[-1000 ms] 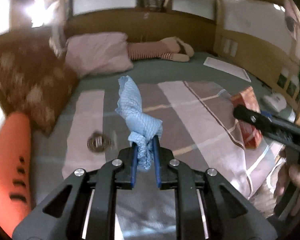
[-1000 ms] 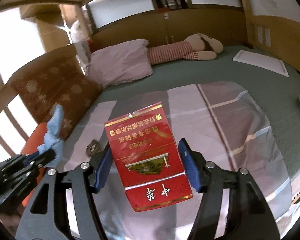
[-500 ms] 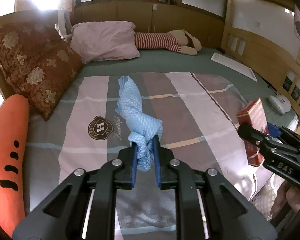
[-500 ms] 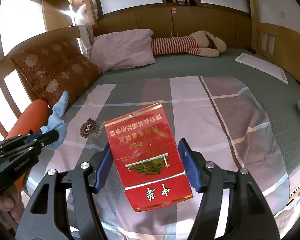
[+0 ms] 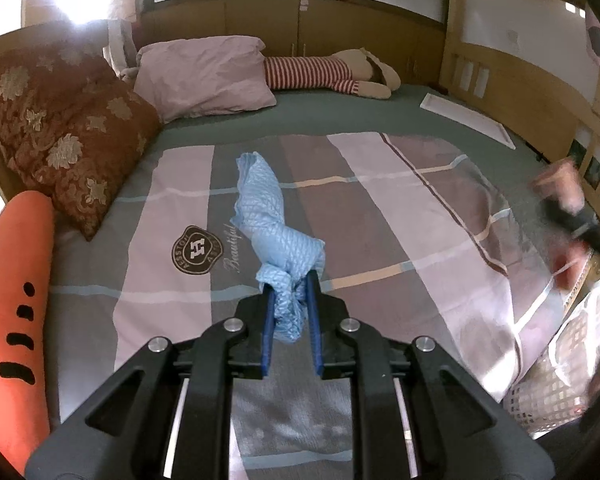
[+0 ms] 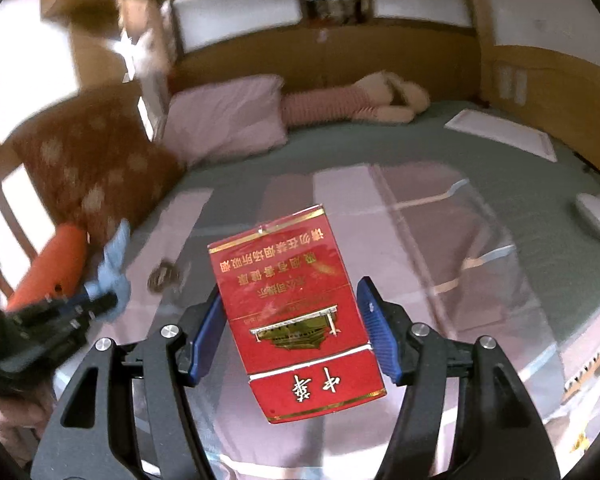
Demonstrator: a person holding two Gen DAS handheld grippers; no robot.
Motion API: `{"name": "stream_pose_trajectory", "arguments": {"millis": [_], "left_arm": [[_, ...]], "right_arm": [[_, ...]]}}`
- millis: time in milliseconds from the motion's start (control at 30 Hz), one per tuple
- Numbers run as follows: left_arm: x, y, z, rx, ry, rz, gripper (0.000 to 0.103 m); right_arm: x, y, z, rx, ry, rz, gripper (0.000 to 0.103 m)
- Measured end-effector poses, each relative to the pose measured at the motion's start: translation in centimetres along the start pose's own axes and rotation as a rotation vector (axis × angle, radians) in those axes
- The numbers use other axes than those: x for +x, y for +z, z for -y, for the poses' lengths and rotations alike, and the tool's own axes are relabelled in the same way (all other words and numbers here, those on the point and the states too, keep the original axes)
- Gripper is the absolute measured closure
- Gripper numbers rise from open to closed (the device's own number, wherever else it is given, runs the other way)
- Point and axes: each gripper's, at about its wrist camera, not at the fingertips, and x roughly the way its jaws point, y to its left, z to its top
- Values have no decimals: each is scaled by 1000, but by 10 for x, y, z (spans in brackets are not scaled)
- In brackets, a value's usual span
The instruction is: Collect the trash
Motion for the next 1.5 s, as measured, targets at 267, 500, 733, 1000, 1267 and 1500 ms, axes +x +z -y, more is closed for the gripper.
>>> {"name": "stream_pose_trajectory", "arguments": {"millis": [267, 500, 733, 1000, 1267, 1500], "left_arm": [[-16, -1, 8, 36, -61, 20, 87], [-17, -7, 37, 119, -124, 9, 87], [-43, -22, 147, 321, -346, -47, 87], [-113, -46, 346, 614, -712, -104, 86], [-125, -56, 406, 709, -572, 32, 3], [-84, -9, 271, 476, -392, 30, 3]], "right_arm": [[-118, -33, 117, 106, -277, 88, 39], [-156, -100, 217, 231, -479, -8, 20], [-227, -112, 236, 384, -519, 190, 12], [-303, -78, 221, 363, -522, 370, 8], [-313, -67, 218, 320, -482, 389, 7], [-225, -57, 178, 259, -360, 209, 7]]}}
